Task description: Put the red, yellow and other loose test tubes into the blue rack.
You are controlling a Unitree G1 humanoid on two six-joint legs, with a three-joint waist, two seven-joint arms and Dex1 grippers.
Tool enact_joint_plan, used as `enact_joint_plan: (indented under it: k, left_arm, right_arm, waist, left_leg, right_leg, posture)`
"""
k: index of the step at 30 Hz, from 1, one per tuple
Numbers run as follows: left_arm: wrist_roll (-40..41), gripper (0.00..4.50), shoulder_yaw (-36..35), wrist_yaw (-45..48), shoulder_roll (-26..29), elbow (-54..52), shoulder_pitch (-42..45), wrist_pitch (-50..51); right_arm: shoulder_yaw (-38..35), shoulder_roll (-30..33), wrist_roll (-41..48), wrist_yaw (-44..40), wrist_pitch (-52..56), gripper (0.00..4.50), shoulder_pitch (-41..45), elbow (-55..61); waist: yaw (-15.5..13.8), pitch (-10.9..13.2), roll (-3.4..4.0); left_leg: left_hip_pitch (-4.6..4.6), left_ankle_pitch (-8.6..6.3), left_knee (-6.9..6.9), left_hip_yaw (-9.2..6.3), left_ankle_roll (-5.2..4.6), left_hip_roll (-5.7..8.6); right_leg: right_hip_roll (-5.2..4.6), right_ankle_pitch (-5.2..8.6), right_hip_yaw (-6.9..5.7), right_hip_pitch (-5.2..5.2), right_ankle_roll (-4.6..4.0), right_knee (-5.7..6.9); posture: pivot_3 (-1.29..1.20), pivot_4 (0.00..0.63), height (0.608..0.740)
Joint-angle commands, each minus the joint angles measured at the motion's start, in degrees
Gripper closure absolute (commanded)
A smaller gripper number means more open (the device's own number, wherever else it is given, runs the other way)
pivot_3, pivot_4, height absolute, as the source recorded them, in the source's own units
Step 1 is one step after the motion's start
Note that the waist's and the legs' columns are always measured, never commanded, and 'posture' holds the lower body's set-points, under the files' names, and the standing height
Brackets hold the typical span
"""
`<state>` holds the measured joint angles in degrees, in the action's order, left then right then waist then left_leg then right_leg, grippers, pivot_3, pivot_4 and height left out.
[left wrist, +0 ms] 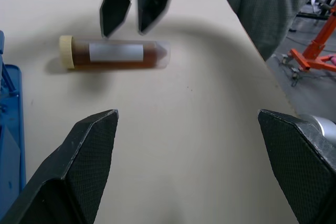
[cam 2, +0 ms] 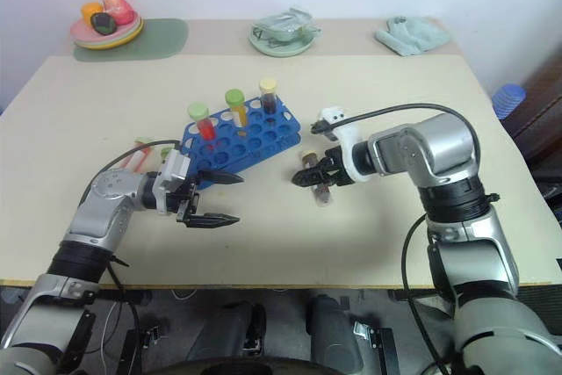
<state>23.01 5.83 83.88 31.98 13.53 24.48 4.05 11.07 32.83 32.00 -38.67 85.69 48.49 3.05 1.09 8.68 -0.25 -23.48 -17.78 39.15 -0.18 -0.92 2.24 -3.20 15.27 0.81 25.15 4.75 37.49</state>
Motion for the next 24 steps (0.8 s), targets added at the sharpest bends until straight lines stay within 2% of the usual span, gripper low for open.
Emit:
enact_joint_plan:
  k: [1, 9, 15, 17, 19, 21, 24]
  left_arm:
    - [0.5, 0.19, -1.2, 0.5, 0.8, -0.4, -0.1, -0.5]
    - [1.0, 0.19, -1.5, 0.0, 1.0, -1.4, -0.9, -0.2]
    - [1.3, 0.19, -1.9, -0.1, 1.2, -1.7, -1.8, -0.3]
    - [1.3, 0.19, -1.9, -0.1, 1.1, -1.7, -1.9, -0.3]
    - [1.7, 0.19, -2.3, -0.3, 0.8, -1.6, -1.9, -0.2]
    - [1.9, 0.19, -2.5, -0.2, 0.8, -1.6, -2.1, -0.3]
    - [2.2, 0.19, -2.5, 0.0, 0.7, -1.5, -2.5, -0.3]
  right_arm:
    - [2.0, -3.9, -3.3, 4.5, -0.8, 0.32, 0.1, -2.7]
    - [2.9, -9.9, -9.7, 10.1, -7.2, 0.32, 3.4, -13.4]
    - [-0.3, -10.6, -5.9, 6.5, -6.2, 0.32, 4.5, -9.3]
    - [-4.8, -12.1, -3.4, 5.8, -7.2, 0.32, 4.7, -6.5]
    - [-9.1, -10.3, -6.9, 10.4, -11.2, 0.32, 6.3, -7.2]
    - [-8.7, -6.0, -11.7, 13.1, -16.3, 0.32, 6.0, -7.1]
    - [-10.4, -1.5, -14.3, 15.4, -17.2, 0.32, 5.6, -7.6]
  waist:
    - [0.1, 0.0, 0.0]
    - [0.0, 0.0, -0.03]
    - [0.0, 0.0, -0.02]
    - [0.1, 0.0, -0.01]
    - [0.0, 0.0, -0.01]
    - [-0.4, 0.0, -0.01]
    - [-0.4, 0.0, -0.01]
  left_leg:
    - [0.0, 0.0, 0.0, 0.0, 0.01, 0.0]
    - [0.05, 0.15, 0.03, 0.0, 0.26, 0.04]
    - [0.06, 0.13, 0.02, 0.0, 0.22, 0.04]
    - [0.05, 0.13, 0.02, 0.0, 0.22, 0.04]
    - [0.02, 0.13, 0.01, 0.0, 0.22, 0.04]
    - [0.02, 0.13, 0.01, 0.0, 0.22, 0.06]
    - [0.02, 0.13, 0.01, -0.01, 0.22, 0.12]
  right_leg:
    - [0.0, 0.0, 0.0, 0.0, 0.0, 0.01]
    - [-0.01, 0.0, -0.01, -0.06, 0.0, 0.05]
    - [0.0, 0.0, -0.01, -0.03, 0.0, 0.09]
    - [0.0, 0.0, -0.02, -0.02, 0.0, 0.09]
    - [0.0, 0.0, -0.01, 0.02, 0.0, 0.09]
    - [0.0, 0.0, -0.01, 0.01, 0.0, 0.09]
    - [-0.06, 0.0, -0.02, -0.03, 0.0, 0.01]
  posture:
    - [0.0, 0.15, 0.74]
    - [0.0, 0.15, 0.74]
    - [0.0, 0.15, 0.74]
    - [0.0, 0.15, 0.74]
    - [0.0, 0.15, 0.74]
    - [0.0, 0.15, 0.74]
    - [0.0, 0.15, 0.74]
